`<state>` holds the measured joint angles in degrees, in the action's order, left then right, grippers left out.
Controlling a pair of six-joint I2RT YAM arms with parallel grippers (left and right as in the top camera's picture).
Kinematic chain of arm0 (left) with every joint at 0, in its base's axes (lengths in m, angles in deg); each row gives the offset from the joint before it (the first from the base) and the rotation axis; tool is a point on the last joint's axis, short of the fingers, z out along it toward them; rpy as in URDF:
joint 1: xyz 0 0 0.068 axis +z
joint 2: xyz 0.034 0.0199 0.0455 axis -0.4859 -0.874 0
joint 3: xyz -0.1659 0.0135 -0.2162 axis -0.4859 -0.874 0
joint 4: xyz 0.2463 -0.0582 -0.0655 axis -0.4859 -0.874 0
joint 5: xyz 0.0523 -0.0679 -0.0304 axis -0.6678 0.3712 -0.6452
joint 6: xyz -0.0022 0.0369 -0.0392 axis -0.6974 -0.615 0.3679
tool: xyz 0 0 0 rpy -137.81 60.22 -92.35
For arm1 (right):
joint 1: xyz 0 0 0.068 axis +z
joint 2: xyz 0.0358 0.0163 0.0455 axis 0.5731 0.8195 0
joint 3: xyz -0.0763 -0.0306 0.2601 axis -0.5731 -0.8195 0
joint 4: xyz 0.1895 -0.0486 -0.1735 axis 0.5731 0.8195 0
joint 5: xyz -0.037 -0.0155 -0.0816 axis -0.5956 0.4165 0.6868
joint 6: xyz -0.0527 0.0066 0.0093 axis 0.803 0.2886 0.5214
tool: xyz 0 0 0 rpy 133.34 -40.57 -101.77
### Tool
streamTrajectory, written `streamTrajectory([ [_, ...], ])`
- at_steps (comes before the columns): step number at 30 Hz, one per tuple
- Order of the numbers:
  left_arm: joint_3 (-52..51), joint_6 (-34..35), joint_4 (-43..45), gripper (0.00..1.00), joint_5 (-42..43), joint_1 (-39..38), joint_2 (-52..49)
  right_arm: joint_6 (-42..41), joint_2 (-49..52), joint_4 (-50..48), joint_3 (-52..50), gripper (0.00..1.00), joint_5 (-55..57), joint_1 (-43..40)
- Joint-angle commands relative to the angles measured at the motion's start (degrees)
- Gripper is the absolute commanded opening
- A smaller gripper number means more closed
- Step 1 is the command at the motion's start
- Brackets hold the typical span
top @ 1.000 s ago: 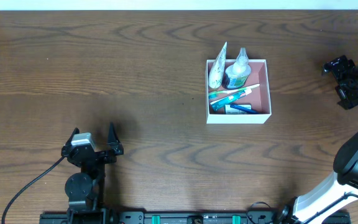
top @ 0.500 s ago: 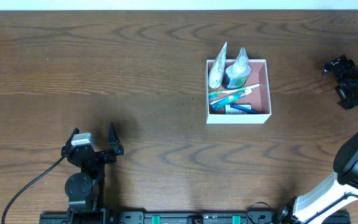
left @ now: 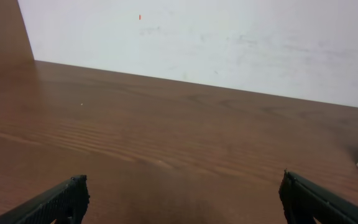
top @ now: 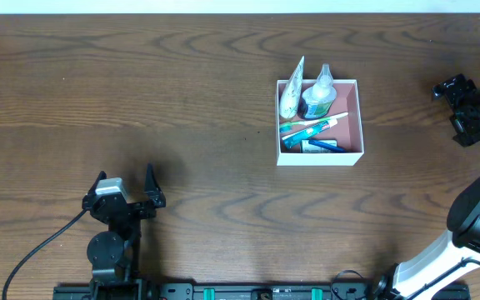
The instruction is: Pack container
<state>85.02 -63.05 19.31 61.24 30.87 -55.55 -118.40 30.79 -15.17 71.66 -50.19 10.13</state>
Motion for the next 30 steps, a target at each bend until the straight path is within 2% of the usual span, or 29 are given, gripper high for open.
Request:
streamTrajectory([
  [1,-1.0,-0.8,-2.4,0.98,-0.7,0.3,0.3,-0.5,-0.9,0.1,0.1,0.99,0.0,0.2],
  [8,-1.0,-0.8,-2.4,0.98,-0.7,0.3,0.3,-0.5,-10.0,0.0,0.1,0.99,0.0,5.8],
  [14,-1.0,-0.8,-2.4,0.98,-0.7,0.3,0.3,-0.5,-20.6,0.0,-0.7,0.99,0.0,15.8],
  [19,-1.0,-0.8,-2.4,0.98,-0.7,0.3,0.3,-0.4,-29.7,-0.7,-6.6,0.99,0.0,26.3],
  [21,-1.0,-0.8,-2.4,0.98,-0.7,0.3,0.3,0.7,-33.9,-1.9,-11.4,0.99,4.2,30.1],
  [25,-1.0,-0.8,-2.4,0.98,-0.7,0.3,0.3,0.6,-43.1,-11.1,-24.6,0.99,12.5,33.3],
  [30,-1.0,-0.8,-2.4,0.98,-0.7,0.3,0.3,4.0,-56.8,-34.0,-46.3,0.99,12.6,32.6],
])
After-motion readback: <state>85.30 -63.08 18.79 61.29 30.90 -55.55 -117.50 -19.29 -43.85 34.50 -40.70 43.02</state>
